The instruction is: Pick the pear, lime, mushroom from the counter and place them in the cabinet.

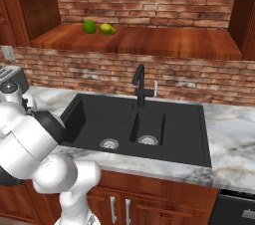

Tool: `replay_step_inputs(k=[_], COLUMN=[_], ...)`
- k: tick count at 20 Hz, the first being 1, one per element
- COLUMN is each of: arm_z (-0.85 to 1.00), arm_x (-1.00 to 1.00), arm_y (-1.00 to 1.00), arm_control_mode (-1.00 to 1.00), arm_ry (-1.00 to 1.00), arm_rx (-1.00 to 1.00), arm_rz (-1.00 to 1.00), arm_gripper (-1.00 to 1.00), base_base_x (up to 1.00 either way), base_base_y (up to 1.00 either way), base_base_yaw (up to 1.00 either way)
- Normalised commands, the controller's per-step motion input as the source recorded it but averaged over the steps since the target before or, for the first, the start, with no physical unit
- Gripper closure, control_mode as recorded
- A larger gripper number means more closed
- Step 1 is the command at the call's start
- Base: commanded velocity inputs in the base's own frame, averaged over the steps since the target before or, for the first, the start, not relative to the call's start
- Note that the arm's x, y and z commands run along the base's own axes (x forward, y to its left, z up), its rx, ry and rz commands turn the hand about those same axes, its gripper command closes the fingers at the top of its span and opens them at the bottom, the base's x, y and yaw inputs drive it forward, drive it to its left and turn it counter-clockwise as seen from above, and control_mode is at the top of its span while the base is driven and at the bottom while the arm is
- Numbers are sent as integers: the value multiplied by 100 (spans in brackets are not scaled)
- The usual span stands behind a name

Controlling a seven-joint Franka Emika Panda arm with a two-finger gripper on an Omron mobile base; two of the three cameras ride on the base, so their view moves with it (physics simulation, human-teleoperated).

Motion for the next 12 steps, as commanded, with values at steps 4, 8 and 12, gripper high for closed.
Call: replay_step_inputs(k=[4,8,12], arm_z=[100,100,100], arm_x=[-55,-40,-56], arm_y=[-77,-62,-60], arm_control_mode=[-100,-100,-100], arm_ry=[11,20,25], arm_rx=[25,15,3], arm_rz=[0,0,-2], arm_gripper=[100,100,100], base_base_x=[0,0,0], base_base_y=[0,0,0], base_base_yaw=[0,0,0])
